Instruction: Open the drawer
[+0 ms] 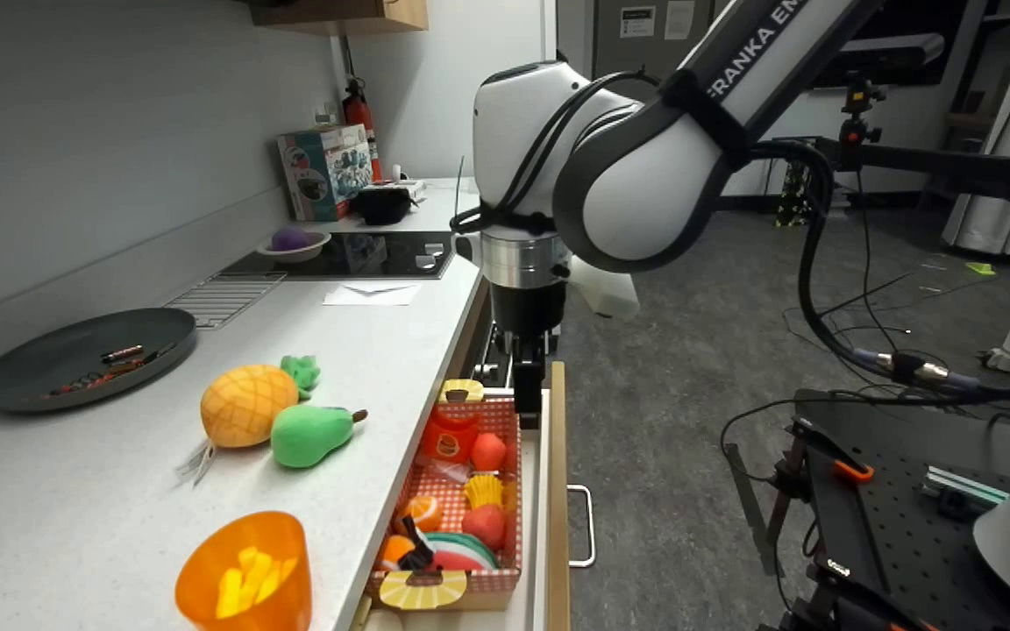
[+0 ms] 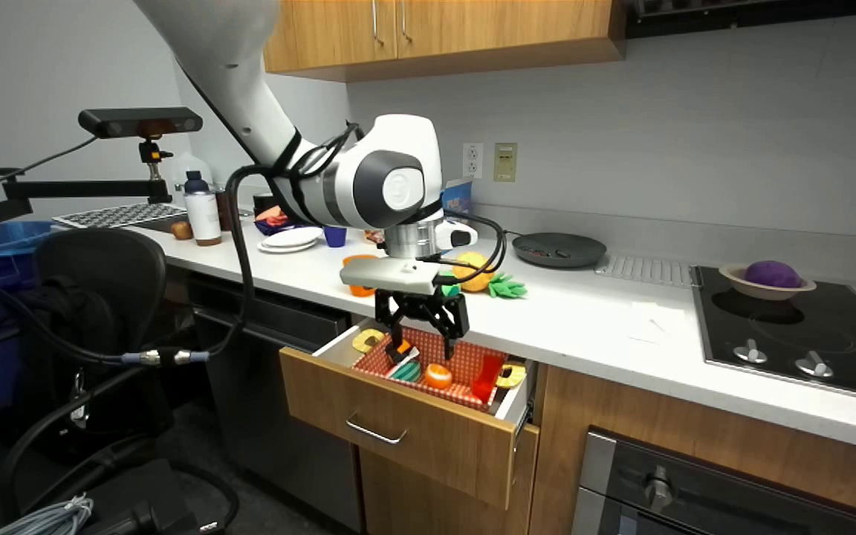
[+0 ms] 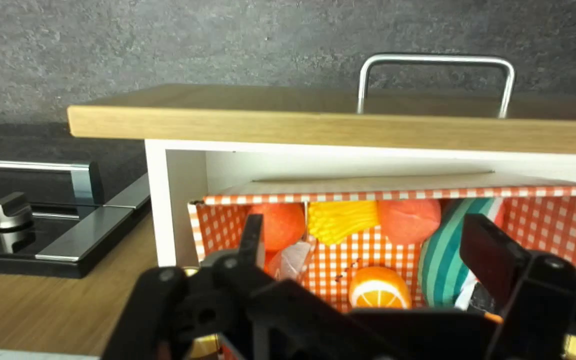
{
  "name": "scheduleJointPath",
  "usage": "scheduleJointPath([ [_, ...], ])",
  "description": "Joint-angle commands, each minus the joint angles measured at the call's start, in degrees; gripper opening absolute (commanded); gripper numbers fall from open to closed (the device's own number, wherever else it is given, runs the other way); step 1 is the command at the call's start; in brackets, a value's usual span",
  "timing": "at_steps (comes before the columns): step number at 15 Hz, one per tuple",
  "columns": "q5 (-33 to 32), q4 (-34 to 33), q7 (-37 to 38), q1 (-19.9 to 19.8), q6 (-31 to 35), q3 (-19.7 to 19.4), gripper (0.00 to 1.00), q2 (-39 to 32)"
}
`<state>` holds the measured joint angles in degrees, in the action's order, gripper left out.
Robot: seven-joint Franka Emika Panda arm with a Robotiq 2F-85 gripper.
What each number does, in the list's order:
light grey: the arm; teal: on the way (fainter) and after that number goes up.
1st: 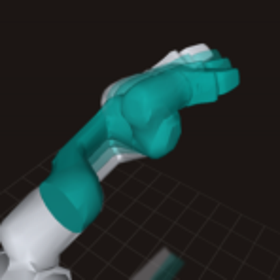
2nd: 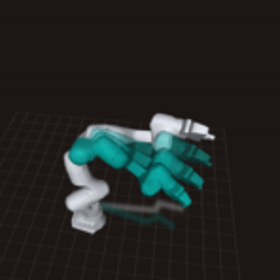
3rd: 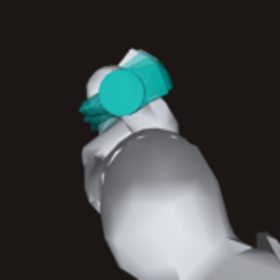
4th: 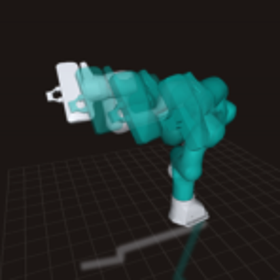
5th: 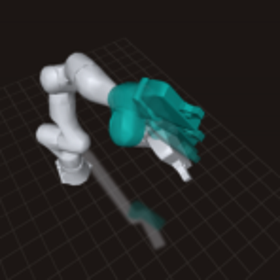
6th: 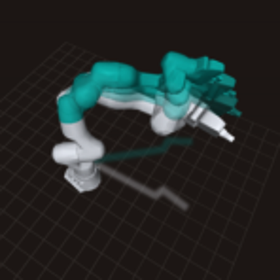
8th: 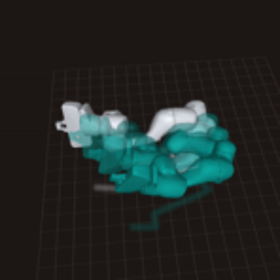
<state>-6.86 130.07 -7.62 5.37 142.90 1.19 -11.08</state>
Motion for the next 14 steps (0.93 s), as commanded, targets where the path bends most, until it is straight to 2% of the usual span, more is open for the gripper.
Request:
scheduleJointPath([
  [1, 4.95, -3.92, -4.49, -2.57, 3.72, 1.83, 1.00, -5.25],
  [8, 12.30, -6.22, -7.26, -6.54, 10.49, 4.76, 1.00, -12.20],
  [14, 13.19, -1.70, -5.98, -7.89, 11.99, 6.03, 1.00, -10.87],
])
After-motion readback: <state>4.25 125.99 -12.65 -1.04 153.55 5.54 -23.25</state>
